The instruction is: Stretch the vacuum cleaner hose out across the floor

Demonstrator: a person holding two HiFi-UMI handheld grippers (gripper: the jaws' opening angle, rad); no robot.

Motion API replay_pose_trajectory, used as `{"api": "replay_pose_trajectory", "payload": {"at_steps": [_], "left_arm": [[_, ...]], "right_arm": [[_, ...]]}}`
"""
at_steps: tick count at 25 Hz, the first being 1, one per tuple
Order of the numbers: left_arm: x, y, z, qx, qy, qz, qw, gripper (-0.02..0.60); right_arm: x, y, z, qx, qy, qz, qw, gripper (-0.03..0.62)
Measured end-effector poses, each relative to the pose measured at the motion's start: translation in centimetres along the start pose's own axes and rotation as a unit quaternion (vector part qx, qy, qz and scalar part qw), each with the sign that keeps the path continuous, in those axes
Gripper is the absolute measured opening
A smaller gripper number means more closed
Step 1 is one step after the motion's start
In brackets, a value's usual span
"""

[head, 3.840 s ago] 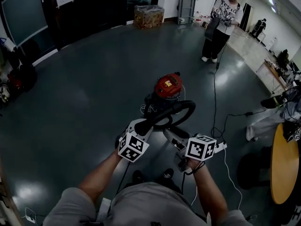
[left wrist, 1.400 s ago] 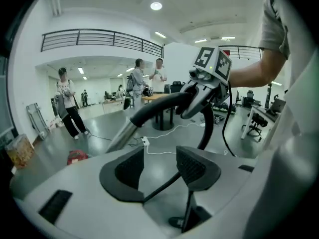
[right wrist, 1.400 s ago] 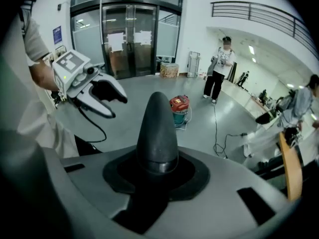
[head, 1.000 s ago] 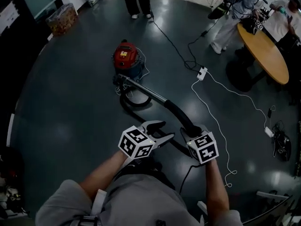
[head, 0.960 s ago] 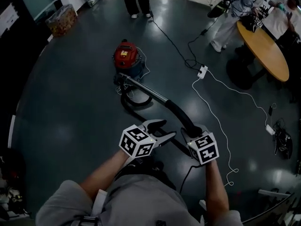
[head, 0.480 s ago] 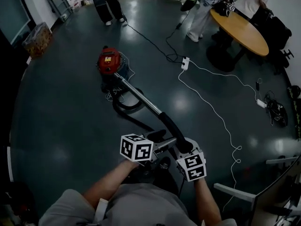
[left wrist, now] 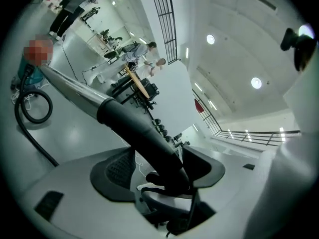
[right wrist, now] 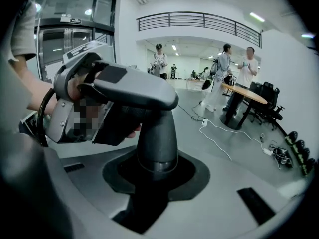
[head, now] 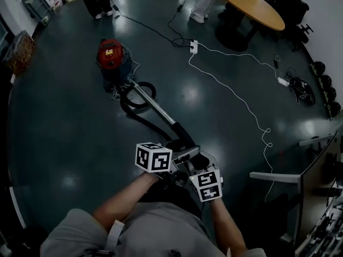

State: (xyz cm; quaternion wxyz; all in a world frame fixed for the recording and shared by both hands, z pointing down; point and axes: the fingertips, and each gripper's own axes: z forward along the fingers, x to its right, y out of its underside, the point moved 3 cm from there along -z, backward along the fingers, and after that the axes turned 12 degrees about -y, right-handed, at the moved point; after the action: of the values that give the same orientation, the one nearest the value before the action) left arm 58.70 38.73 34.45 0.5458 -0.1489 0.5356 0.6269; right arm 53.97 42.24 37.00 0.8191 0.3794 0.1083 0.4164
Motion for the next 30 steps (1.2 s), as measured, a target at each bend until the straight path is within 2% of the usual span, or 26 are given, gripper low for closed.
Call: {"api": "replay_pose_trajectory", "payload": {"at_steps": [3,7,10,14,20,23,26,30], "left_arm": [[0.9,2.1,-0.8,-0.016,0.015,-0.007,0.9997,0.288],[2.2,5.6,-0.9,-0.043,0.001,0.005,0.9991,0.287],[3.2,9.4,-1.6,-0.061,-0.022,0.011,0.9979,0.272],[4.3,12.6,-2.5,-0.068,-0.042,0.025,0.9965,0.262],[5.7,15.1,-6.1,-0.101,-0.037,0.050,0.9930,0.264],[5.1,16.1,-8.1,-0.115,-0.041,0.072,0.9899,0.264],[3.5,17.7,-10.9,-0.135,-0.046,0.108,0.9839,0.264],[1.5,19.6,-15.9,-0.153,-0.031,0.140,0.9778,0.264]], "right_arm": [[-2.1,1.5,-1.2,0.004,0.015,0.013,1.000,0.110],[-4.1,4.4,-2.6,0.030,0.016,0.065,0.997,0.110],[-6.3,7.6,-3.9,0.050,-0.005,0.104,0.993,0.110],[-8.4,10.7,-5.1,0.059,-0.042,0.101,0.992,0.110],[-12.7,12.7,-8.8,0.093,-0.092,0.123,0.984,0.163],[-14.9,12.6,-10.6,0.091,-0.123,0.113,0.982,0.167],[-17.3,12.3,-11.9,0.089,-0.128,0.081,0.984,0.167],[-20.5,11.1,-11.3,0.058,-0.122,-0.016,0.991,0.166]]}}
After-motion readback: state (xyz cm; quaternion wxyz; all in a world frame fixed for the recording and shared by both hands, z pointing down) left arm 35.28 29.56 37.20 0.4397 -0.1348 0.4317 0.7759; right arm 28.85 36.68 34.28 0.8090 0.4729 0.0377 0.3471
